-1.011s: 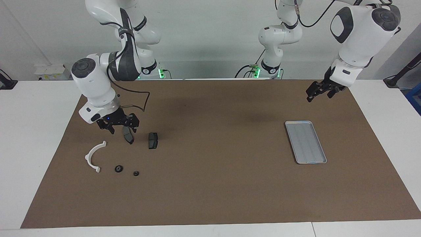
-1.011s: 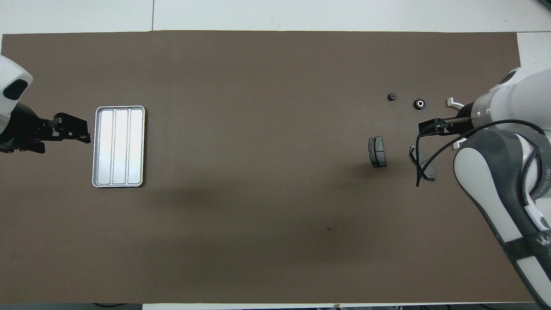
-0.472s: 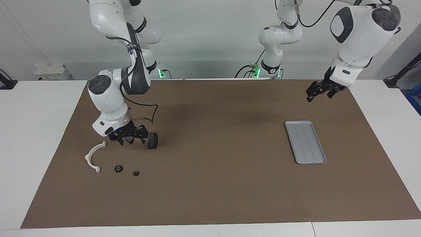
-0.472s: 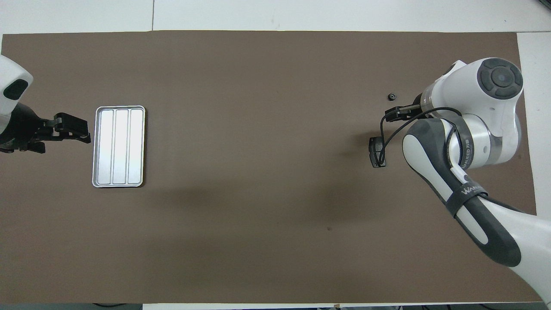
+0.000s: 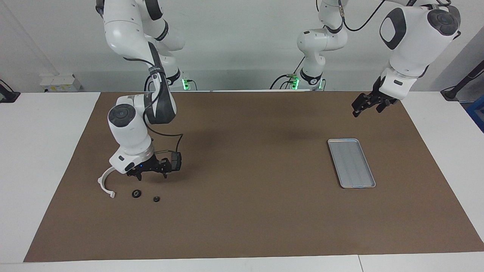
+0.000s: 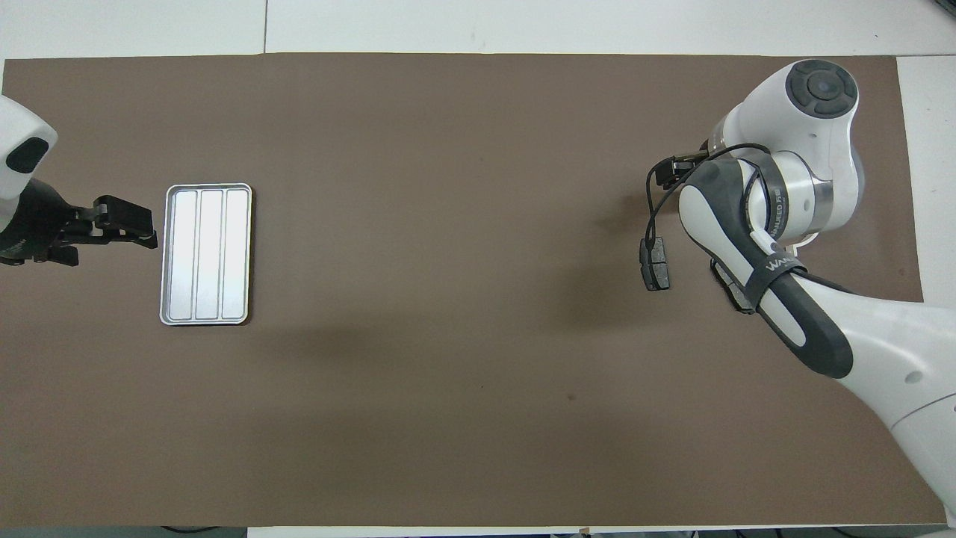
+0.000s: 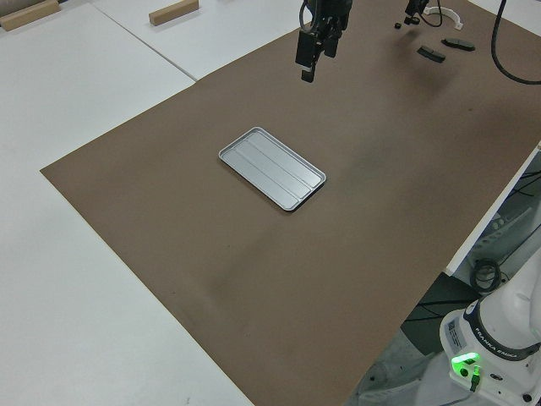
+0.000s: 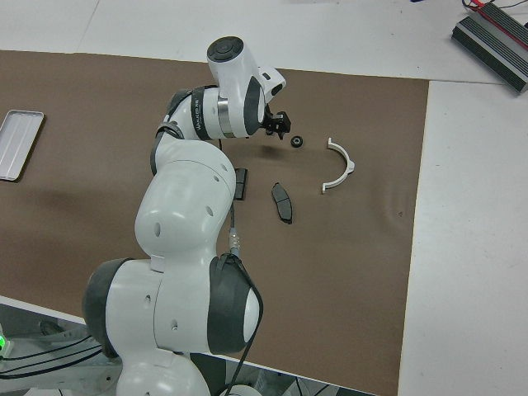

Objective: Pick bearing gear from pile to tray

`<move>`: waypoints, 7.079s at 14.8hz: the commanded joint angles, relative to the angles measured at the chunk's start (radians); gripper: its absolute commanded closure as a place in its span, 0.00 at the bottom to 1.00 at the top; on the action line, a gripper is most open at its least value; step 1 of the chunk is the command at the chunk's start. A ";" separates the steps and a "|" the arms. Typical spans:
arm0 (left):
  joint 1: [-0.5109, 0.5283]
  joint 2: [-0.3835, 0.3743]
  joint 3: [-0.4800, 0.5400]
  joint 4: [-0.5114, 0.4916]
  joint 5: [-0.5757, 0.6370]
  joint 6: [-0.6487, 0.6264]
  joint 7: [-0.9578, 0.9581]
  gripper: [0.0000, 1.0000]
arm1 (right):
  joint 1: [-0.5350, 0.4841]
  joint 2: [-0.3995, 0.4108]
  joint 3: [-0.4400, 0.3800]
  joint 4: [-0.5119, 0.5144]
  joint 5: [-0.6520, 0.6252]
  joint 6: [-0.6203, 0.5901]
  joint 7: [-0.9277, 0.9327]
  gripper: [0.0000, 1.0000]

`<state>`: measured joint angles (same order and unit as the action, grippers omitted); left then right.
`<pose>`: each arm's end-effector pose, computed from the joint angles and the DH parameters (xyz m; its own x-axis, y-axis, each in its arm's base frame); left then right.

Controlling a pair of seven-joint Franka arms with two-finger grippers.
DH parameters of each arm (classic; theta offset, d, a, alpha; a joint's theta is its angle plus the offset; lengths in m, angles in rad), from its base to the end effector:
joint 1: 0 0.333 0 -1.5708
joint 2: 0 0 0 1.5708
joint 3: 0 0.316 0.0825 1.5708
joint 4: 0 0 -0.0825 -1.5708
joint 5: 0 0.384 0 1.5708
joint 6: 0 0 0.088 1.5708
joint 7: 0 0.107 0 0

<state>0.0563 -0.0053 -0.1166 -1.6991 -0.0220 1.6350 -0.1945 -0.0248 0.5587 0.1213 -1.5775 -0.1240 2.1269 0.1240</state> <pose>0.5525 -0.0357 0.5722 0.9889 0.1353 -0.0618 0.1361 -0.9906 0.0094 0.6914 0.0498 0.3156 0.9998 0.0201 -0.0001 0.0201 -0.9990 0.0411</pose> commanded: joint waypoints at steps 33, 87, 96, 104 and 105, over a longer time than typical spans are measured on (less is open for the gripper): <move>-0.013 -0.008 0.008 0.009 0.017 -0.015 -0.002 0.00 | -0.003 0.144 0.005 0.143 -0.074 0.034 0.134 0.45; -0.016 -0.018 0.005 -0.007 0.016 -0.009 -0.006 0.00 | 0.559 0.133 0.143 0.145 -0.194 -0.009 1.433 1.00; -0.056 -0.070 0.002 -0.126 0.010 0.069 -0.016 0.00 | 0.528 0.132 0.138 0.227 -0.191 -0.188 1.341 0.00; -0.143 -0.076 0.000 -0.223 0.008 0.244 -0.297 0.00 | 0.275 -0.009 0.146 0.323 -0.094 -0.410 0.716 0.00; -0.162 -0.053 0.000 -0.223 0.008 0.250 -0.327 0.00 | 0.234 -0.025 0.146 0.321 -0.092 -0.427 0.612 0.00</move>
<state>-0.0567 -0.0686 -0.1253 -1.8888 -0.0223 1.8413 -0.4284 0.2909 0.5760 0.2519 -1.2382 -0.2405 1.7335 0.9238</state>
